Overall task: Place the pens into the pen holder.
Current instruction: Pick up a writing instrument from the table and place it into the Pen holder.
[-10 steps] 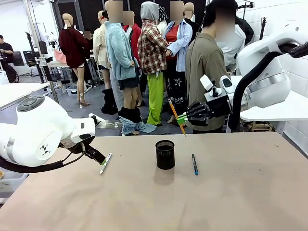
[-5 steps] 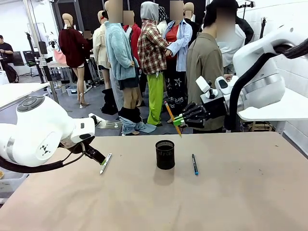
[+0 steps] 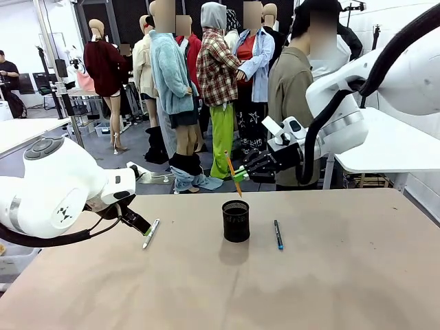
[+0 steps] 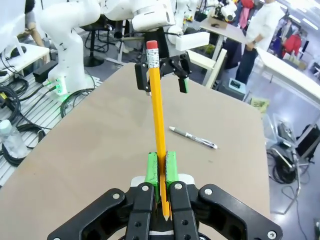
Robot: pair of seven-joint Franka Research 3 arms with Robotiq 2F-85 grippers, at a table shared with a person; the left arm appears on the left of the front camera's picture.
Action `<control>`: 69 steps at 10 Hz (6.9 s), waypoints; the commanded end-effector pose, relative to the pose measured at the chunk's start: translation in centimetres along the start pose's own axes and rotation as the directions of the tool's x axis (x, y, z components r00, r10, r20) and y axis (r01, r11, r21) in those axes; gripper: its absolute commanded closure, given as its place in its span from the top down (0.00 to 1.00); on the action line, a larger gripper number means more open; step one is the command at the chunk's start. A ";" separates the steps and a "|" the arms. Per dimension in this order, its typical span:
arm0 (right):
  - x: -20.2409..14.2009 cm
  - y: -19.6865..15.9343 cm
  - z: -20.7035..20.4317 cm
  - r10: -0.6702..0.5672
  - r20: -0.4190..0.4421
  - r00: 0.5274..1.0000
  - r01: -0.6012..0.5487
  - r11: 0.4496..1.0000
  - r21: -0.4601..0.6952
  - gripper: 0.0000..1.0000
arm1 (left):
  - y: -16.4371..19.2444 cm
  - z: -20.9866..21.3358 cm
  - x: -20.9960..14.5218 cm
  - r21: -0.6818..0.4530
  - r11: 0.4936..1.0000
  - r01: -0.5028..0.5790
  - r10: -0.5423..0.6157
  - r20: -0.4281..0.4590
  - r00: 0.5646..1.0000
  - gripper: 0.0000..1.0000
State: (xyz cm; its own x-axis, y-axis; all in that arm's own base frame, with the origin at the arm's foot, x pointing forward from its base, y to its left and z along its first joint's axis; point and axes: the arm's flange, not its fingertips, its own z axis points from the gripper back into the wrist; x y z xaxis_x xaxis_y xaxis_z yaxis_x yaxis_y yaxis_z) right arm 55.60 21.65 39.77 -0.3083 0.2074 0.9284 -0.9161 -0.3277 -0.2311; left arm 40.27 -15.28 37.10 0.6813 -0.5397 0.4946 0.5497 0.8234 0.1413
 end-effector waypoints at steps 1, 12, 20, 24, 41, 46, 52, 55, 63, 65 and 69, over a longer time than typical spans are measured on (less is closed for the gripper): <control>-2.0 -2.2 0.2 -0.014 0.042 0.999 0.012 0.999 0.047 0.00 | 0.2 0.1 -0.1 0.000 1.000 -0.004 0.004 0.001 1.000 1.00; -8.2 -4.6 -1.2 -0.146 0.080 0.986 0.131 0.978 0.164 0.45 | 0.2 0.1 -0.1 0.000 1.000 -0.004 0.004 0.001 1.000 1.00; -2.4 3.2 6.7 -0.231 -0.092 0.968 0.209 0.956 -0.206 1.00 | 0.2 0.1 -0.1 0.000 1.000 -0.004 0.004 0.001 1.000 1.00; 1.0 5.3 9.8 -0.638 -0.084 0.765 0.560 0.725 -0.401 1.00 | 0.2 0.1 -0.1 0.000 1.000 -0.004 0.004 0.001 1.000 1.00; -4.0 1.2 -3.9 -0.935 0.016 -0.353 0.361 -0.152 -0.920 1.00 | 0.2 0.1 -0.1 0.000 1.000 -0.004 0.004 0.001 1.000 1.00; -6.7 2.4 -5.5 -0.927 0.063 -0.369 0.304 -0.184 -0.935 1.00 | 0.2 0.1 -0.1 0.000 1.000 -0.004 0.004 0.001 1.000 1.00; -9.1 2.9 -4.7 -0.941 0.062 -0.332 0.359 -0.187 -0.915 1.00 | 0.2 0.1 -0.1 0.000 1.000 -0.004 0.004 0.001 1.000 1.00; -9.1 2.9 -4.7 -0.948 0.033 -0.316 0.362 -0.153 -0.920 0.53 | 0.2 0.1 -0.1 0.000 1.000 -0.004 0.004 0.001 1.000 1.00; -8.1 2.9 -5.3 -0.942 0.020 -0.336 0.233 -0.104 -0.967 0.00 | 0.2 0.1 -0.1 0.000 1.000 -0.004 0.004 0.001 1.000 1.00; -7.2 2.9 -5.2 -0.944 0.031 -0.330 0.164 -0.089 -0.982 0.00 | 0.2 0.1 -0.1 0.000 1.000 -0.004 0.004 0.001 1.000 1.00; -4.3 3.3 -2.7 -0.974 -0.072 -0.213 0.328 -0.002 -0.945 0.00 | 0.2 0.1 -0.1 0.000 1.000 -0.004 0.004 0.001 1.000 1.00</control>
State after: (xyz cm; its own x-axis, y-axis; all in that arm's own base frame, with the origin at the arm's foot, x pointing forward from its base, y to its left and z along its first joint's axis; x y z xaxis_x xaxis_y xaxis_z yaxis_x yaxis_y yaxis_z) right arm 54.20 23.68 33.50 0.9549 0.2956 -0.0297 -0.2967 0.9537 -0.0497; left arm 40.28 -15.30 37.10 0.6810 -0.5400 0.4946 0.5499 0.8231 0.1416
